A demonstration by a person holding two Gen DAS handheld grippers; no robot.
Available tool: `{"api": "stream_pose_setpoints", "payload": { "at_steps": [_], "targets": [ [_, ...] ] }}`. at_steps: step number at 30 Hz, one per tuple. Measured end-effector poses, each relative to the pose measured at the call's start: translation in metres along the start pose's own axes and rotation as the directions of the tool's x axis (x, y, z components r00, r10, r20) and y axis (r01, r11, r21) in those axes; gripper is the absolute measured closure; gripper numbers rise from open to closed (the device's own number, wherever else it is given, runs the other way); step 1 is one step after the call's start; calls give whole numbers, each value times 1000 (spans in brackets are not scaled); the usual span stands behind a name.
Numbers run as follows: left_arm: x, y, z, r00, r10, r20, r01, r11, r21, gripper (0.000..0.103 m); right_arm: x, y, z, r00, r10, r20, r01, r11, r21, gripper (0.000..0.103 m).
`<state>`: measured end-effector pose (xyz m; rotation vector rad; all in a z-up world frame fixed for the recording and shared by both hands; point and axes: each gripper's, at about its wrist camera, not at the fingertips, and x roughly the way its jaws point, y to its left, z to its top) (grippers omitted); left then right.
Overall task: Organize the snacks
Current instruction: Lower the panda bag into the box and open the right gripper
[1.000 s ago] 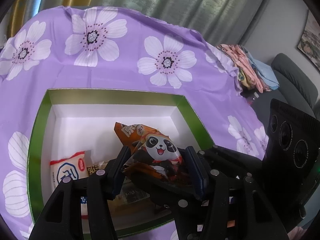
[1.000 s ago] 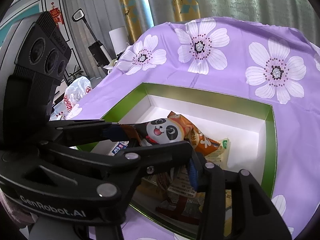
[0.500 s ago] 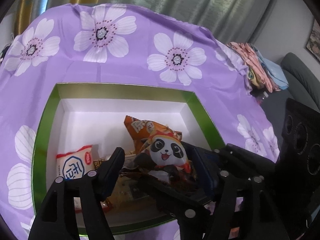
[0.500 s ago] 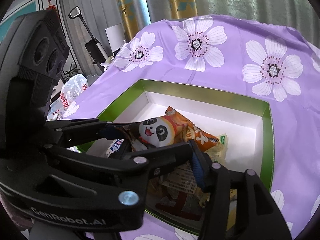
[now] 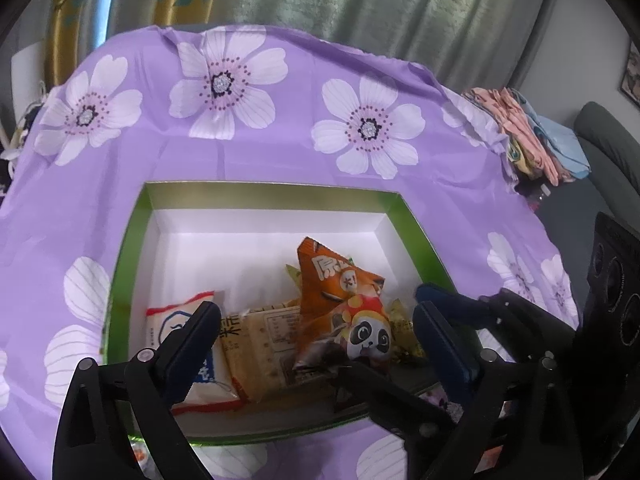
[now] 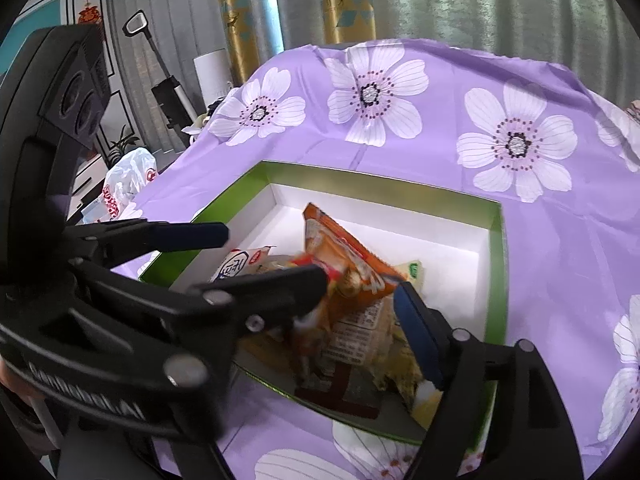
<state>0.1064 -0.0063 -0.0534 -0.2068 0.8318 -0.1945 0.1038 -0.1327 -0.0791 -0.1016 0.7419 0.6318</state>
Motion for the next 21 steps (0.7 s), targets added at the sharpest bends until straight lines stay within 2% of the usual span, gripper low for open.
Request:
{"api": "stream_pose_setpoints", "payload": {
  "at_steps": [16,19,21],
  "targets": [
    [-47,-18,-10,997,28,66,-31,999,34,4,-54,9,-15,998,1,55,-2,1000,15,21],
    [-56,-22,-16,997,28,73,-31,999,42,2,-65,11,-19,998,-4,68,2,999,32,17],
    [-63,-24,-20,997,26,78,-29,999,43,1,-73,13,-23,997,-9,82,6,999,45,9]
  ]
}}
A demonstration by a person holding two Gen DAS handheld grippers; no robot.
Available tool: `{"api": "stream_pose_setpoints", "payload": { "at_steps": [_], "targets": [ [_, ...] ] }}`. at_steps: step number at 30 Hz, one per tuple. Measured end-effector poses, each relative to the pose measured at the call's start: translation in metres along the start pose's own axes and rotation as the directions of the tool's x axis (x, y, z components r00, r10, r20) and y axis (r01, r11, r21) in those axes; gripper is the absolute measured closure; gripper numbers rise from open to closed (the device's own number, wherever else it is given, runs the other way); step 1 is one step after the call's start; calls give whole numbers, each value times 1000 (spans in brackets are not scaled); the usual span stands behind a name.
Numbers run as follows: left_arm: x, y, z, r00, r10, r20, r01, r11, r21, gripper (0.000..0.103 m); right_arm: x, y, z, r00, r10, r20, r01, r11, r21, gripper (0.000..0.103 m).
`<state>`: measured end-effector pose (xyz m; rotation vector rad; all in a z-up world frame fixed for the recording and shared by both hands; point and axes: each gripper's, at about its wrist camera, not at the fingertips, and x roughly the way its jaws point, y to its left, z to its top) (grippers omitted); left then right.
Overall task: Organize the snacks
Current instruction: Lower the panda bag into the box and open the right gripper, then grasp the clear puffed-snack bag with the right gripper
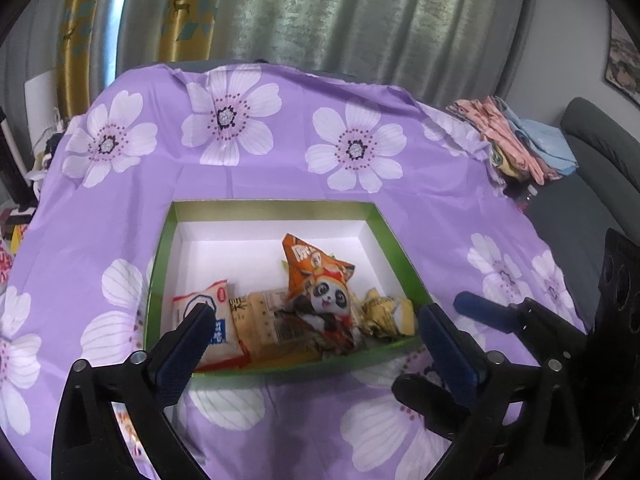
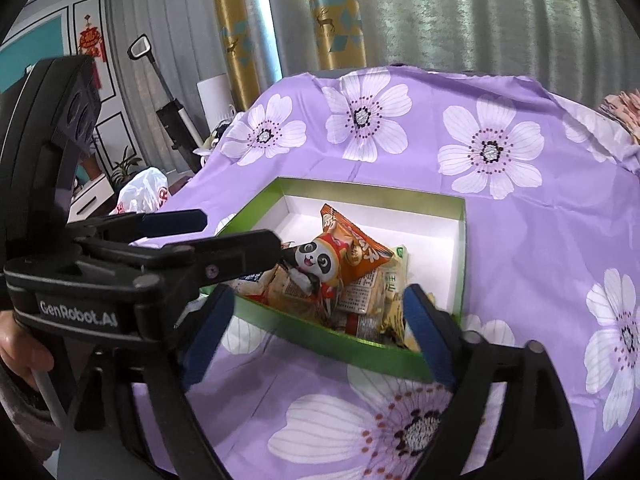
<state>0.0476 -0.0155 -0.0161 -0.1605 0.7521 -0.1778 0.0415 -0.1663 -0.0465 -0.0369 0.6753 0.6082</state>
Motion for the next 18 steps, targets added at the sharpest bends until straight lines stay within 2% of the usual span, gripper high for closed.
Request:
{"api": "stream_pose_setpoints", "payload": {
  "at_steps": [4,8,18],
  "targets": [
    [-12,-3,-7,1000,5,10,-5,1000,4,1,-11,3,-5,1000,12,6,-12,1000,20,9],
    [-25,-3,-18,1000,8,20,-8,1000,2,1,-19,7,-10,1000,21,10,-22,999,46,3],
    [-43,9,-37,999,35,26,-35,999,-17,1,-20,30,-22,999,49,-13,-48,998,37,3]
  ]
}}
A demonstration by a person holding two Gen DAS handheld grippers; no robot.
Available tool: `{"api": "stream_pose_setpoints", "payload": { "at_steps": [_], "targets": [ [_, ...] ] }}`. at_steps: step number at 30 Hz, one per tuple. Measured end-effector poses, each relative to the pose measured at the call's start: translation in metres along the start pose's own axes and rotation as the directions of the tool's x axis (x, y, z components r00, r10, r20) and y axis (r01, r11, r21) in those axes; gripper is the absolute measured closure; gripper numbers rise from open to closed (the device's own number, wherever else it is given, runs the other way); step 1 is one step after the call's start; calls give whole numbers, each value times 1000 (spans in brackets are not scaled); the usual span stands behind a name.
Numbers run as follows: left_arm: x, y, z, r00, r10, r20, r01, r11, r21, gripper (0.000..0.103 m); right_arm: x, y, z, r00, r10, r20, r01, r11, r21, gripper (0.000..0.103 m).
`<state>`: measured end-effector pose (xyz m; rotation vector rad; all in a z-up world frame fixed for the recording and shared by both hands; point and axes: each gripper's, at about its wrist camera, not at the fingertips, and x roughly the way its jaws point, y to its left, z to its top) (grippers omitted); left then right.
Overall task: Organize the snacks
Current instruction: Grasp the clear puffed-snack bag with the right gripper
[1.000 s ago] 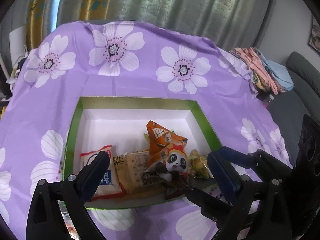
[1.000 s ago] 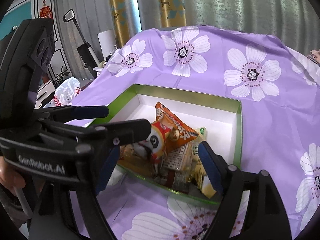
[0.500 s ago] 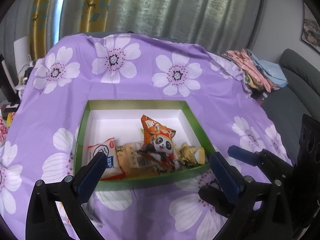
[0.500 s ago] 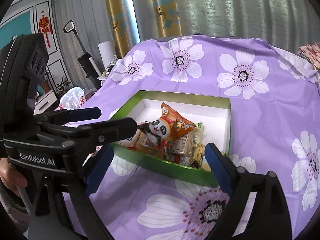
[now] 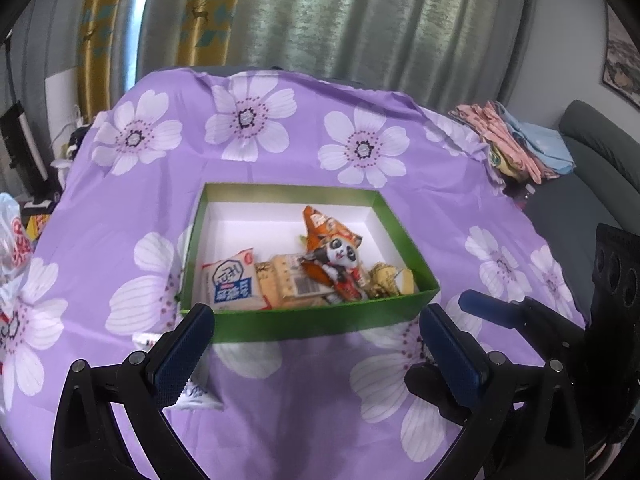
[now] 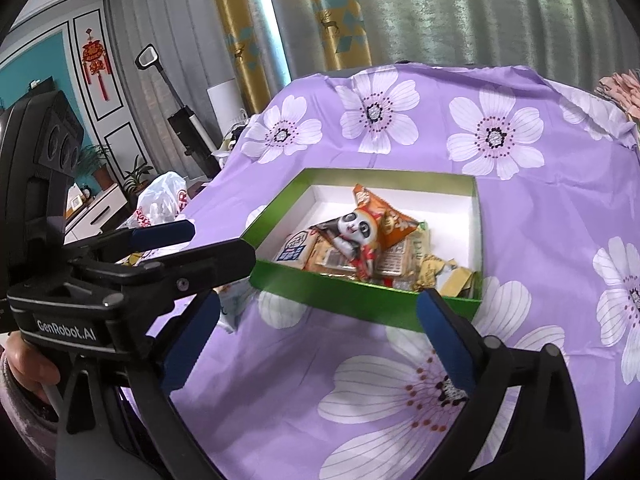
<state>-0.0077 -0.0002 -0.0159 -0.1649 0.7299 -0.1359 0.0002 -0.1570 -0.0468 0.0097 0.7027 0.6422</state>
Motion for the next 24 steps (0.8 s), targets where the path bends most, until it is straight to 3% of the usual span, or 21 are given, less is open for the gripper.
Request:
{"api": "stream_pose_setpoints", "payload": {
  "at_steps": [10,17,24],
  "targets": [
    [-6,47,-25,1000,21,-16,-23,994,-103,1,26,16,-10,997,24,-68,-26,999,-25,3],
    [-6,104,-46,998,51,-42,-60,967,-249,1,58,34,-19,988,59,-139,-69,995,-68,3],
    [11,126,-61,996,34,-80,-57,949,-310,1,91,48,-29,971,116,-209,-135,988,-77,3]
  ]
}}
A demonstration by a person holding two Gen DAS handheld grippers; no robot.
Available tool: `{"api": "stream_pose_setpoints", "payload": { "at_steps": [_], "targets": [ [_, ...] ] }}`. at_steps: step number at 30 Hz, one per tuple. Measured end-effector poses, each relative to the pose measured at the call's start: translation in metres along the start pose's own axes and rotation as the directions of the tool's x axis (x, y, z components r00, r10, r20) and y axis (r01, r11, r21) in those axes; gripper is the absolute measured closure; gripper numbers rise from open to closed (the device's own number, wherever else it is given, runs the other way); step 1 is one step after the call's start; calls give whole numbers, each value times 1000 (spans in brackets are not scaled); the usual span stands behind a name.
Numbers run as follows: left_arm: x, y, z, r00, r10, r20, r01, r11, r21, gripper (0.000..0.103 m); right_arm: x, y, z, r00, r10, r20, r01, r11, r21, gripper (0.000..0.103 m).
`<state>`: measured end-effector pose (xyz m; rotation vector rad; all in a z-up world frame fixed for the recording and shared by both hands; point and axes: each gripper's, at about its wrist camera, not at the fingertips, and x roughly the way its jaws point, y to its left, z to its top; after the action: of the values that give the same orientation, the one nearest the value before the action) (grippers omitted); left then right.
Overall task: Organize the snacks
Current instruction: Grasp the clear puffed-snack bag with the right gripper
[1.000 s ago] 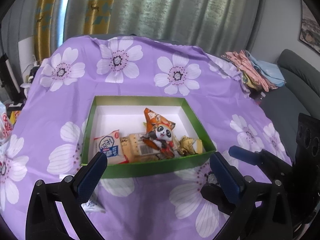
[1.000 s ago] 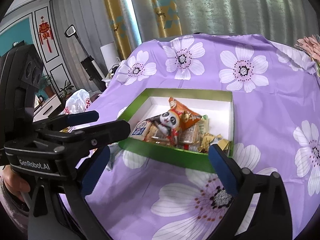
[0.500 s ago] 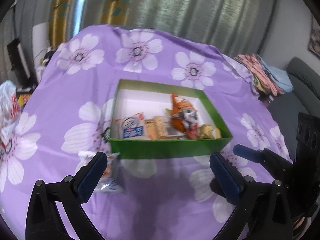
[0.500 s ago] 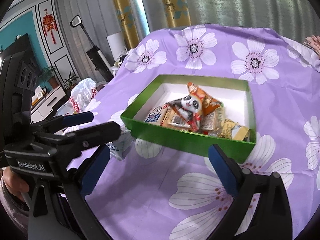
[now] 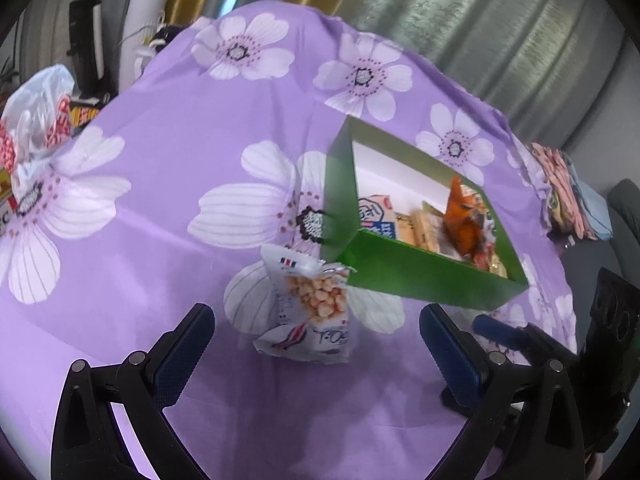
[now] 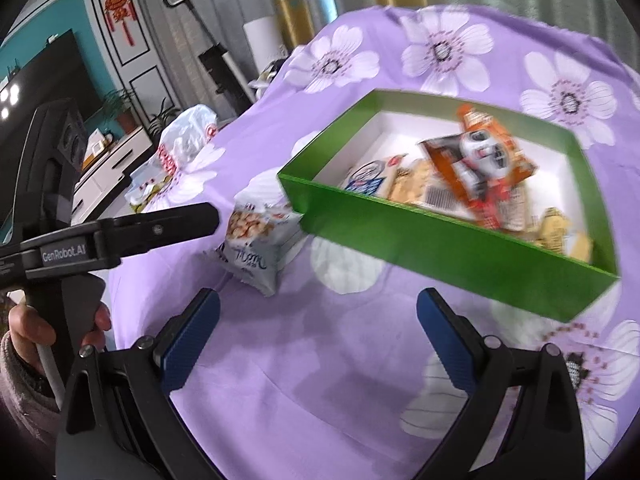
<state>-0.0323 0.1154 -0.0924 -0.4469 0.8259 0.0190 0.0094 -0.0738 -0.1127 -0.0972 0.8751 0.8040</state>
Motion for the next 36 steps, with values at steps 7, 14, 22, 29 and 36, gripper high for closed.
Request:
{"api": "stream_pose_setpoints", "payload": {
  "at_steps": [7,14,22,29,36],
  "targets": [
    [14,8,-1,1000,-9,-20,9,1000,2,1,30,16,8,997,69,-28,-69,997,-29,3],
    [21,8,-1,999,-30,-39,31,999,24,1,59,26,14,990,127,-69,-130,990,-49,12],
    [31,8,-2,995,-67,-77,69,998,17,36,82,32,22,977,185,-103,-191,980,-58,34],
    [34,7,-4,994,-51,-95,51,999,6,57,85,39,23,970,211,-117,-220,973,-73,51],
    [24,-2,-4,995,-52,-80,54,998,24,57,73,37,22,972,216,-94,-223,972,-73,53]
  ]
}}
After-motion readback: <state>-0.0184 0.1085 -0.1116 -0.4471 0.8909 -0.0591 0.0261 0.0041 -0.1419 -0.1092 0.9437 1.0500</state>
